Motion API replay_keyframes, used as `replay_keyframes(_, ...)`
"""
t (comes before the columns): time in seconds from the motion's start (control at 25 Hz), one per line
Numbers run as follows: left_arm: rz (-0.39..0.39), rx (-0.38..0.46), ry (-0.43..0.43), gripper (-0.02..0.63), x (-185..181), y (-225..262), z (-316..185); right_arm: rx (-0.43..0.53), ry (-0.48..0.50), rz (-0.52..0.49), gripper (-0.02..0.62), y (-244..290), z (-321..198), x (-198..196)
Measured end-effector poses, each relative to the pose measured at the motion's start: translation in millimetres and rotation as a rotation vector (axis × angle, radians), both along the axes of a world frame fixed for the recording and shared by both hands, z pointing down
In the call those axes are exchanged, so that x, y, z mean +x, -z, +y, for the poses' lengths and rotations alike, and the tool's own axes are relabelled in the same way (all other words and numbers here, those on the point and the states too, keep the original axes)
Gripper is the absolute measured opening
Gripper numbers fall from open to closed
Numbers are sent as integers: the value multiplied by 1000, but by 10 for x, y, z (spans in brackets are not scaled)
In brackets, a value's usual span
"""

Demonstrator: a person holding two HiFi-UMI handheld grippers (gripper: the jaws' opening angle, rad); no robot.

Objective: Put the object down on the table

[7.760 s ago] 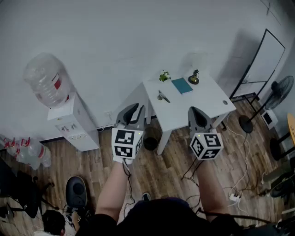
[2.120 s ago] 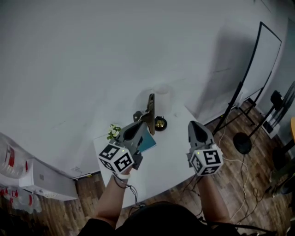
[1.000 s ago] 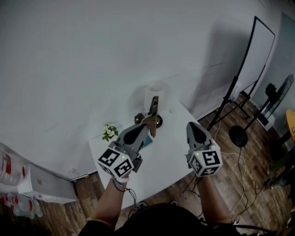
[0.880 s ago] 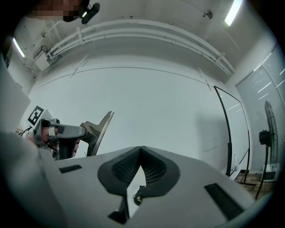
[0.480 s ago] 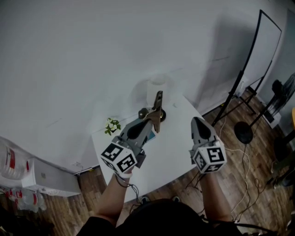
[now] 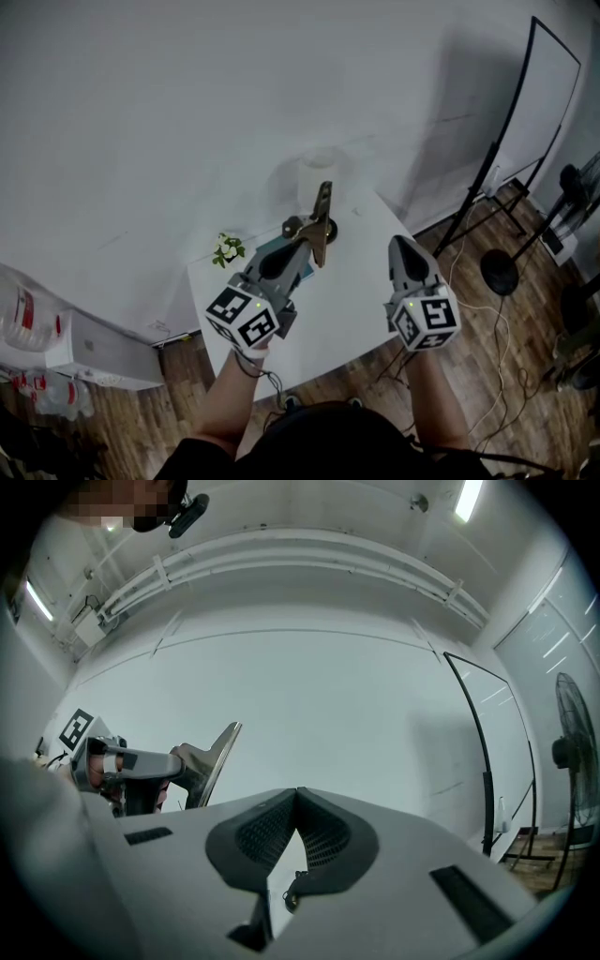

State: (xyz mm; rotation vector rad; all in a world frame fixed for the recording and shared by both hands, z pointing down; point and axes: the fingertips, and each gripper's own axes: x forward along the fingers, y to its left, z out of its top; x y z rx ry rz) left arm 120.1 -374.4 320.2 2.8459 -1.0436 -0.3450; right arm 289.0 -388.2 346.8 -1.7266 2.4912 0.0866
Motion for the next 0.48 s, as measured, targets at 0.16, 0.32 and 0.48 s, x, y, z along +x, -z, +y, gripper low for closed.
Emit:
replay_keyframes(0.16, 2, -5, 14, 6, 59, -7, 31, 1, 11, 1, 3, 15, 13, 73)
replay_keyframes(0.32, 5, -11, 27, 6, 61, -31, 12, -7, 24, -1, 3, -19, -21, 89)
replay_keyframes(0.48, 3, -15, 33, 6, 167, -59, 75, -5, 41, 0, 3, -62, 30, 177)
